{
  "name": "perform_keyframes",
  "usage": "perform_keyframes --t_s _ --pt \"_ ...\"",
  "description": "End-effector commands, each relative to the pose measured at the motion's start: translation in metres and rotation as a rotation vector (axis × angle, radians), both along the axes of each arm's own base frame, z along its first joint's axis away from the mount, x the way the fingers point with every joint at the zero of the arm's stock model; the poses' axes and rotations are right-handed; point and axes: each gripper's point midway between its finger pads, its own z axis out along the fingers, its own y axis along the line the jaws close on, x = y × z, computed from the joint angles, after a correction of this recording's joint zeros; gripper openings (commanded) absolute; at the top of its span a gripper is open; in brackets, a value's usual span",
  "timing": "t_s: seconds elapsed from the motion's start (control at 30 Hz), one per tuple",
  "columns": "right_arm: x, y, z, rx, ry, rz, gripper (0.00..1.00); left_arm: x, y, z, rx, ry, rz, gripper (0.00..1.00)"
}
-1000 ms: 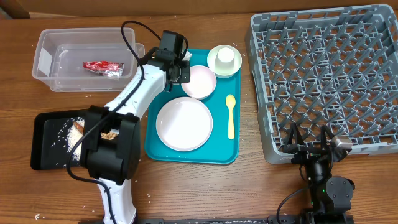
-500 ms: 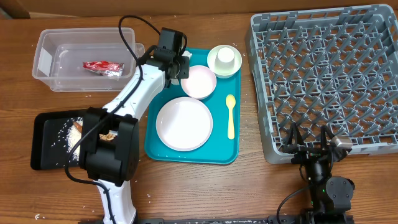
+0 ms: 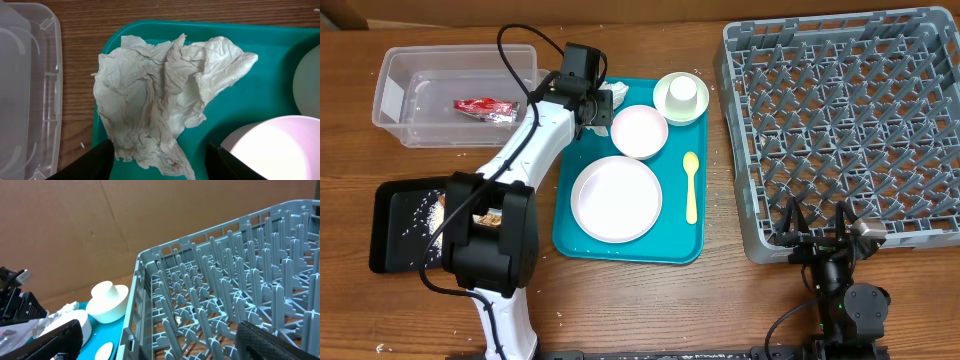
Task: Sort waste into correct bins and load items into the dishwasher
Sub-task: 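Lower the left gripper and pinch the crumpled white tissue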
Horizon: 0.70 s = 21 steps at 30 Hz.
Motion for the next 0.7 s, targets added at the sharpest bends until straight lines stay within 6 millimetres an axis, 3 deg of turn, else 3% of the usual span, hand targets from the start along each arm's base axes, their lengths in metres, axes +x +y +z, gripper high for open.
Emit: perform_keyframes --t_s 0.0,0.1,0.3,0.47,0.67 --pt "0.0 0.001 -0.001 -0.006 -0.008 0.005 1.0 0.003 0.004 0.006 0.001 -0.015 0.033 0.59" --pt "0.0 0.001 -0.001 -0.006 -0.008 0.005 1.0 0.002 0.004 0.001 -0.007 -0.005 0.048 0.59" --pt "0.0 0.001 -0.001 -0.006 -0.008 0.005 1.0 -0.001 0.006 -0.032 0.002 0.059 0.066 0.57" --pt "0.0 0.001 -0.001 -0.006 -0.007 0.005 1.0 -0.001 0.007 -0.033 0.002 0.059 0.068 0.51" --pt "0.0 0.001 -0.001 -0.006 -0.008 0.005 1.0 -0.002 0.007 -0.034 -0.001 0.064 0.075 0.49"
